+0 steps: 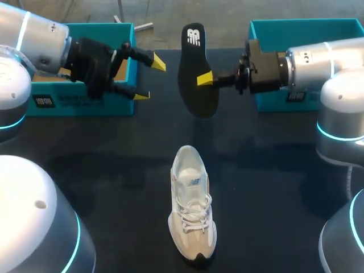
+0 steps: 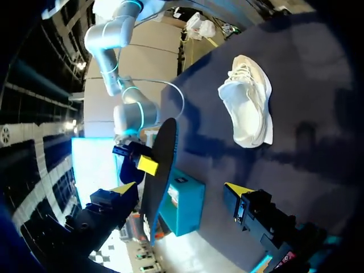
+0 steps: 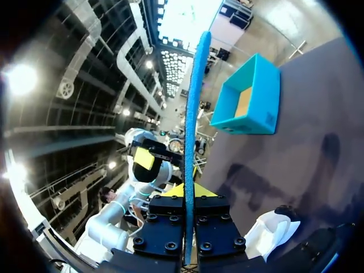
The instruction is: Take the shoe out of the shoebox, open the shoe tongue, remove and reinsert the insole, then place the shoe into the shoebox
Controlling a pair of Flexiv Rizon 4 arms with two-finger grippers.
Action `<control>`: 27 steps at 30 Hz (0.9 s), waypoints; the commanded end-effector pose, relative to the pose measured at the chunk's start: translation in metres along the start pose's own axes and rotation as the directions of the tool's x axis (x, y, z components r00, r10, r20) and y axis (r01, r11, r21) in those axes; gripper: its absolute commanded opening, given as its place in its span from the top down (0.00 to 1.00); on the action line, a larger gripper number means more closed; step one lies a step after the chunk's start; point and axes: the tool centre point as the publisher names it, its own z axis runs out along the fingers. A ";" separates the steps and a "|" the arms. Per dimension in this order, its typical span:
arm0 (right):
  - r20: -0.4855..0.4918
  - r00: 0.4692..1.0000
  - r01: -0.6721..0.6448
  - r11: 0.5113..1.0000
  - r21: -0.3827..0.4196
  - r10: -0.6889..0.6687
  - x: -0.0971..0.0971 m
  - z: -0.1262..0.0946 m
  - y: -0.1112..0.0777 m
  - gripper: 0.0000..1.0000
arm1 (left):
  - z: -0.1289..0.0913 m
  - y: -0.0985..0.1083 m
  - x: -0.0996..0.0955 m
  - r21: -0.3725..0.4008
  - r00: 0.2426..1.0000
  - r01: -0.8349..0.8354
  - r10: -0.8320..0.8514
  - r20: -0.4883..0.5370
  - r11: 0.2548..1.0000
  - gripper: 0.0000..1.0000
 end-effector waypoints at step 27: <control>0.112 0.981 0.172 0.974 -0.145 -0.157 -0.030 -0.011 -0.026 1.00 | -0.002 -0.027 0.066 -0.355 0.659 0.462 -0.583 -0.476 0.813 0.00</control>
